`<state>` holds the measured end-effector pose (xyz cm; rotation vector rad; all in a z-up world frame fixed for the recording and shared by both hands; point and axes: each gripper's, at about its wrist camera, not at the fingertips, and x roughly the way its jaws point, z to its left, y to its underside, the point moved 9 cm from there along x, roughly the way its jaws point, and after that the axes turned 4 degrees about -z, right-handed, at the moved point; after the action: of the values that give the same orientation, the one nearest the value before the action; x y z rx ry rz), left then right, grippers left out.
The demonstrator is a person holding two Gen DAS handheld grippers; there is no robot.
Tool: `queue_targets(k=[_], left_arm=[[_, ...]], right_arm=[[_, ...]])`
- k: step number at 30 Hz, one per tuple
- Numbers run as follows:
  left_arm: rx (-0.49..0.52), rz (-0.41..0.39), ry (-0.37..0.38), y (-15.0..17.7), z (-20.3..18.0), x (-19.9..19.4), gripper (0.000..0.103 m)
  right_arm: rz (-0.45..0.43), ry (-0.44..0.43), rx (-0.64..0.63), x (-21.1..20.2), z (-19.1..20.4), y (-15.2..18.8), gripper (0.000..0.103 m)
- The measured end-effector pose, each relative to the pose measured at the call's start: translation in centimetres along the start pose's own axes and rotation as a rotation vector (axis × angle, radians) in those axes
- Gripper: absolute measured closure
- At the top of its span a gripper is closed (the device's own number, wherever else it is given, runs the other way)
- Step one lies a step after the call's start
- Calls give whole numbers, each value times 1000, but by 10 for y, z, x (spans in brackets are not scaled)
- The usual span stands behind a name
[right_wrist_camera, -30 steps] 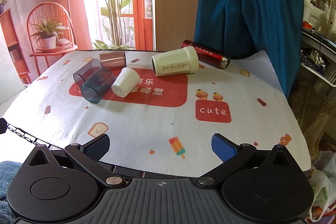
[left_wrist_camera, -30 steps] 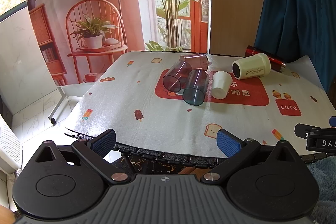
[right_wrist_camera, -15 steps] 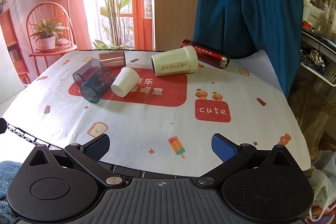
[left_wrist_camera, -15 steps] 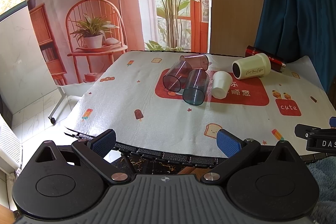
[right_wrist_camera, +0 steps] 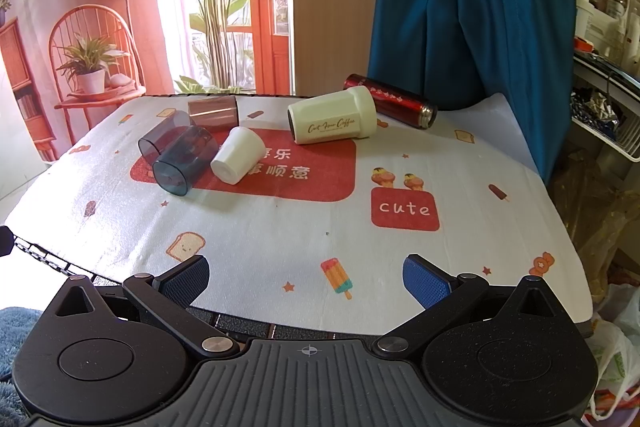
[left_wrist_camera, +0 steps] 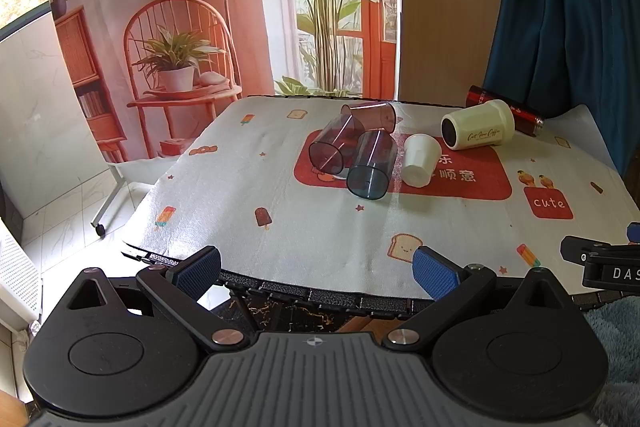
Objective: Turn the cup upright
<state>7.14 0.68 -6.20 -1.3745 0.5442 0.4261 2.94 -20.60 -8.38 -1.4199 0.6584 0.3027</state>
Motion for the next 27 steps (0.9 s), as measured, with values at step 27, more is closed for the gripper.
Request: queue_targets(k=[27], left_arm=[[-47, 0, -36, -12, 14, 26, 0]], right_arm=[[46, -5, 9, 23, -5, -5, 0]])
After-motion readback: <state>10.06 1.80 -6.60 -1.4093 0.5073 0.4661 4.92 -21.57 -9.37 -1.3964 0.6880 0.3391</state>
